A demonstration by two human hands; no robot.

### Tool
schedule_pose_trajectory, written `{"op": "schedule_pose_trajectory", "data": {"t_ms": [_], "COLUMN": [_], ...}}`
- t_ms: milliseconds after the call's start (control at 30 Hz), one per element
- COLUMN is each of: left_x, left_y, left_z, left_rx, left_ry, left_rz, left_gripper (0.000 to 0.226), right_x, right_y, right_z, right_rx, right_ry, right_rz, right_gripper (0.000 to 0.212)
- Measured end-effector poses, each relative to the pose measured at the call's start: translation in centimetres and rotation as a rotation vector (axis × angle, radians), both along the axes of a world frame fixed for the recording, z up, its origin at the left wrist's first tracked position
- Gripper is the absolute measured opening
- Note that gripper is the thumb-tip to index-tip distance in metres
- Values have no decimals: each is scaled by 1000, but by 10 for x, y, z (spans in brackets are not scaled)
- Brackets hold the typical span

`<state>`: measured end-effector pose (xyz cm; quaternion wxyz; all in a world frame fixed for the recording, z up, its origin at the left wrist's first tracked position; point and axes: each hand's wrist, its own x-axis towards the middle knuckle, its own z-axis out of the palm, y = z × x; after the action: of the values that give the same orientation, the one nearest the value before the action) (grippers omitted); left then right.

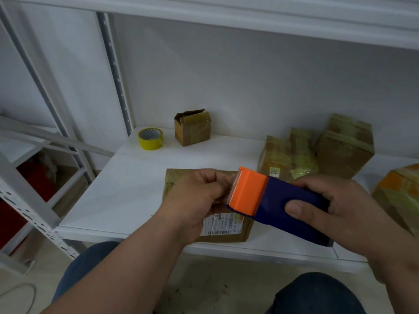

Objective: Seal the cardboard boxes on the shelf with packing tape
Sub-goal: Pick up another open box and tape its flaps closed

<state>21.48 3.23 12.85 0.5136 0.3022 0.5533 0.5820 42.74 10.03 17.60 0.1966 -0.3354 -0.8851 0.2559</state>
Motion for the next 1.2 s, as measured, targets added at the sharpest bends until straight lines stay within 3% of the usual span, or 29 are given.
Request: {"op": "schedule_pose_trajectory", "data": {"t_ms": [133,300,433,533,800,1200], "left_x": [-10,-56,-109,-115,-111,-132], "left_y": [-2,-8,-20,-18,1,1], "left_z": [13,24,25,11,-27,-54], "left_rx": [67,98,91,17,-107,-228], "left_ry": [216,165,140,207,171,191], "left_rz": [110,314,476,491,505,507], "left_gripper": [17,8,10,13,9,9], "right_x": [-6,1,23,31,24,18], "right_y": [8,23,45,65,114,153], "right_z": [3,16,24,24,12,-10], "right_rx": [-2,-59,-168,-254,-364,-392], "right_ry": [-19,-23,-53,-96,-205,-377], "right_rz": [56,57,-42,-97,-155,-148], "right_gripper": [58,54,69,80,93,85]}}
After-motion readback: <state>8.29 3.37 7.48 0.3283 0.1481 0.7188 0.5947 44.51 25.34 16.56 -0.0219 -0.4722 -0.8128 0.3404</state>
